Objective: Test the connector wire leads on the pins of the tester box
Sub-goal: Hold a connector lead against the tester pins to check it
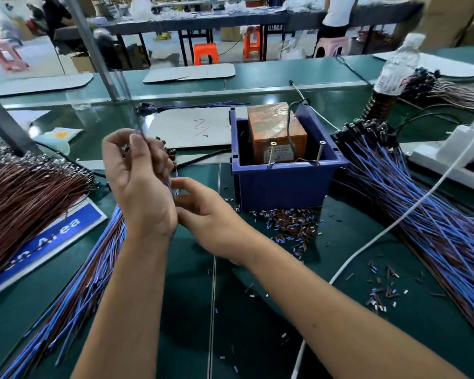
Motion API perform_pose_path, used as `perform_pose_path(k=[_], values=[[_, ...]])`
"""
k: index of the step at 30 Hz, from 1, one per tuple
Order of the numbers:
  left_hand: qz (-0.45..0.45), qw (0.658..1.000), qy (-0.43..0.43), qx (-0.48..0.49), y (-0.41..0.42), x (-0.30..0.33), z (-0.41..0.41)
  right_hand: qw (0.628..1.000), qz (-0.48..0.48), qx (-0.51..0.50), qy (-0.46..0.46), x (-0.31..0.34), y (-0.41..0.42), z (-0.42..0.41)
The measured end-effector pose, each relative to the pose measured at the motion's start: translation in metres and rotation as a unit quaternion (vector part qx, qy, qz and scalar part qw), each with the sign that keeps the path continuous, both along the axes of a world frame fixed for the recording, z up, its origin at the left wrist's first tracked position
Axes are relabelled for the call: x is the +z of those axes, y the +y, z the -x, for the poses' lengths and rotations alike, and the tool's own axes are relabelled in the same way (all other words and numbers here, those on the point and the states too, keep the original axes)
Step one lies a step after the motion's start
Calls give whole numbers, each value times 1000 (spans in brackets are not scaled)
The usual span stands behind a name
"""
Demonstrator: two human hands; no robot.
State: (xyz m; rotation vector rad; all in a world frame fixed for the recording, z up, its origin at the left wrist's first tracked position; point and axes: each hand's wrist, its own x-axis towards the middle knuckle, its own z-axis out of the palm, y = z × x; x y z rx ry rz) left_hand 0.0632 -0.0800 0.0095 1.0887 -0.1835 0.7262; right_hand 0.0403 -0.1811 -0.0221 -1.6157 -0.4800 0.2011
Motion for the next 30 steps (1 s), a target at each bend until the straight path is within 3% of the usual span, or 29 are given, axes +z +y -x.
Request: perform_pose_path(k=[4, 6, 9, 14, 16, 19, 22, 26, 28, 30], values=[[244, 955, 80, -151, 15, 2, -4, 999, -41, -1, 31, 0, -8, -1], [311, 929, 79, -186, 23, 0, -6, 999, -42, -25, 19, 5, -18, -4], [349, 914, 62, -195, 37, -4, -7, 998, -9, -51, -18, 18, -44, -11], [368, 911, 51, -178, 52, -3, -4, 974, 187, -45, -117, 18, -103, -7], [299, 941, 74, -142, 48, -1, -1, 964, 208, -87, -140, 9, -125, -4], [137, 980, 88, -116, 26, 0, 3, 960, 164, -164, -154, -4, -151, -1], [-120, 991, 46, -46, -12, -10, 9, 960, 105, -199, -165, -15, -162, 3], [-448, 892, -65, -14, -59, -38, 20, 974, 59, -171, -138, -22, -162, 9], [-523, 848, -75, -33, -73, -47, 22, 980, 37, -153, -125, -22, -160, 10], [-539, 836, -75, -67, -80, -51, 24, 983, 12, -148, -112, -22, -159, 10]])
